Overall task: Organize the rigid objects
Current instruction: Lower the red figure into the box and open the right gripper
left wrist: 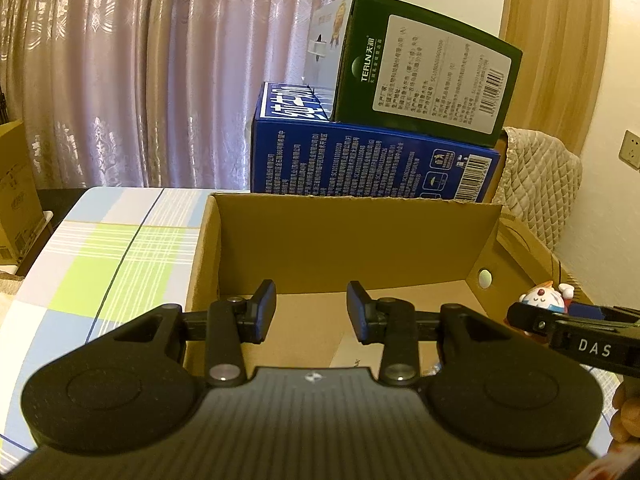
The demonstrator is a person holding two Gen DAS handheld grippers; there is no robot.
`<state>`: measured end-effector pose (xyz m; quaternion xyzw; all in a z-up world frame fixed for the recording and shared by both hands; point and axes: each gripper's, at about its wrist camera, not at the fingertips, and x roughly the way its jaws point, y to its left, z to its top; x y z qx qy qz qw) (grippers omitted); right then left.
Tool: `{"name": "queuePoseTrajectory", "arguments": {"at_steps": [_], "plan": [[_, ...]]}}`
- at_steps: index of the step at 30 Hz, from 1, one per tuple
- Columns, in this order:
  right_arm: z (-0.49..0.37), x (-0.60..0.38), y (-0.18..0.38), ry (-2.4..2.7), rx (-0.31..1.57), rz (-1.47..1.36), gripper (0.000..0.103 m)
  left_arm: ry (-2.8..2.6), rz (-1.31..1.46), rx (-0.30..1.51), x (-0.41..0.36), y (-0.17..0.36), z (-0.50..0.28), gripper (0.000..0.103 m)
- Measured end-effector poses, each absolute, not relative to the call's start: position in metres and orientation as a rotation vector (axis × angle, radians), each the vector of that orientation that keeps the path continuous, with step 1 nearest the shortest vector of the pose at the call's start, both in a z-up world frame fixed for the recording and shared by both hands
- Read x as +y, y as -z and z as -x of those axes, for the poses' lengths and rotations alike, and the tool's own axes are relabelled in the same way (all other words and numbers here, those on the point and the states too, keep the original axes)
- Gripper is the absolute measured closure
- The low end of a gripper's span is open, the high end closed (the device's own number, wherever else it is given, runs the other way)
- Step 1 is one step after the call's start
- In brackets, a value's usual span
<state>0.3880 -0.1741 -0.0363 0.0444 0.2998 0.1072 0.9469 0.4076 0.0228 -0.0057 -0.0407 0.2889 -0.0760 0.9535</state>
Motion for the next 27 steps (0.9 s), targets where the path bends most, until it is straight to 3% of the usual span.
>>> {"name": "queuePoseTrajectory", "arguments": {"at_steps": [27], "plan": [[-0.3865,-0.1691,0.0380,-0.245,0.605,-0.065,0.039,0.157,0.093,0.581,0.0236,0.0007,-0.4081,0.069]]}}
